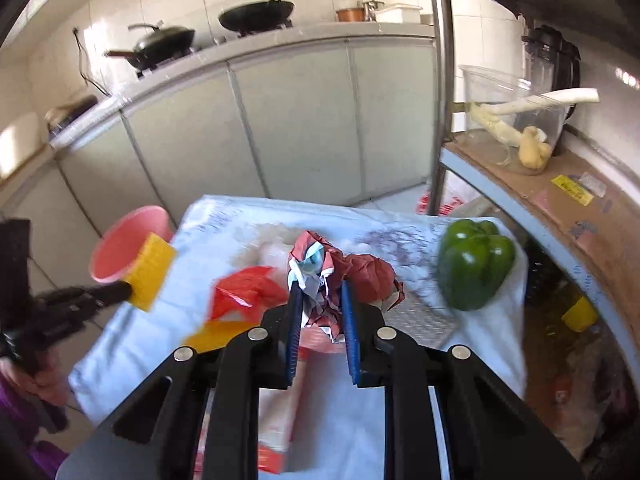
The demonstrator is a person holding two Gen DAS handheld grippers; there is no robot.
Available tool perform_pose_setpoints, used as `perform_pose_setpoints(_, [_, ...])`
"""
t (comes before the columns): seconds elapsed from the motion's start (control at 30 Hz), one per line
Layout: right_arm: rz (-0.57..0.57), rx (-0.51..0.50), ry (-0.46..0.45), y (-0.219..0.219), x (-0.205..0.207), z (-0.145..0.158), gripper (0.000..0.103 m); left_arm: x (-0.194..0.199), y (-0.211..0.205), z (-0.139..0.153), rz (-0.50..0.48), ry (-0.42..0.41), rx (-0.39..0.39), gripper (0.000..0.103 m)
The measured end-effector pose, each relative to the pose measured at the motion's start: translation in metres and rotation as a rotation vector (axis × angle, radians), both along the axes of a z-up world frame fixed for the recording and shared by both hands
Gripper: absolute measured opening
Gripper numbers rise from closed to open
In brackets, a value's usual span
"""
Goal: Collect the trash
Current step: 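Carry the wrapper over the pink bin and open the right tool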
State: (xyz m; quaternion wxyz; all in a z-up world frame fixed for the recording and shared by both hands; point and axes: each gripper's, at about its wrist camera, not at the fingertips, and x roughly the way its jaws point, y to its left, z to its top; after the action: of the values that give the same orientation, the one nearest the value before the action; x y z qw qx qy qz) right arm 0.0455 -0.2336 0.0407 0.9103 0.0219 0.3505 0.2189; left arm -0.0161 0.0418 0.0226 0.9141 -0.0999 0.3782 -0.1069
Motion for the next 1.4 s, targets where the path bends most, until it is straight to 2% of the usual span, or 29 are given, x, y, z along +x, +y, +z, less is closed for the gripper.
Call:
perform_pose_setpoints(0.17, [0.075, 0.055, 0.007, 0.032, -0.003, 0.006, 0.020, -0.008, 0.005, 0.005, 0.005, -0.010, -0.004, 0.007])
perform_pose_setpoints(0.4, [0.193, 0.120, 0.016, 0.093, 0.004, 0.016, 0.020, -0.012, 0.037, 0.018, 0.052, -0.051, -0.009, 0.007])
perform_pose_setpoints(0.6, [0.296, 0.176, 0.030, 0.161, 0.022, 0.027, 0.020, -0.015, 0.095, 0.033, 0.169, -0.088, 0.014, 0.007])
perform_pose_setpoints(0.77, [0.384, 0.197, 0.067, 0.222, 0.041, 0.026, 0.020, -0.013, 0.146, 0.037, 0.273, -0.086, 0.044, 0.007])
perform_pose_setpoints(0.93, [0.435, 0.183, 0.146, 0.280, 0.057, 0.003, 0.020, -0.004, 0.186, 0.018, 0.347, -0.023, 0.051, 0.007])
perform_pose_setpoints(1.17, [0.447, 0.140, 0.255, 0.325, 0.071, -0.036, 0.020, 0.014, 0.208, -0.013, 0.375, 0.063, 0.038, 0.008])
perform_pose_setpoints(1.23, [0.444, 0.121, 0.276, 0.333, 0.075, -0.046, 0.024, 0.018, 0.209, -0.019, 0.386, 0.075, 0.044, 0.008])
perform_pose_setpoints(1.27, [0.442, 0.114, 0.283, 0.335, 0.075, -0.050, 0.026, 0.020, 0.210, -0.021, 0.396, 0.077, 0.051, 0.010])
perform_pose_setpoints(1.37, [0.442, 0.117, 0.318, 0.339, 0.079, -0.060, 0.033, 0.025, 0.210, -0.025, 0.409, 0.098, 0.050, 0.027])
perform_pose_setpoints(1.4, [0.444, 0.120, 0.322, 0.340, 0.079, -0.060, 0.037, 0.026, 0.211, -0.025, 0.411, 0.099, 0.046, 0.028])
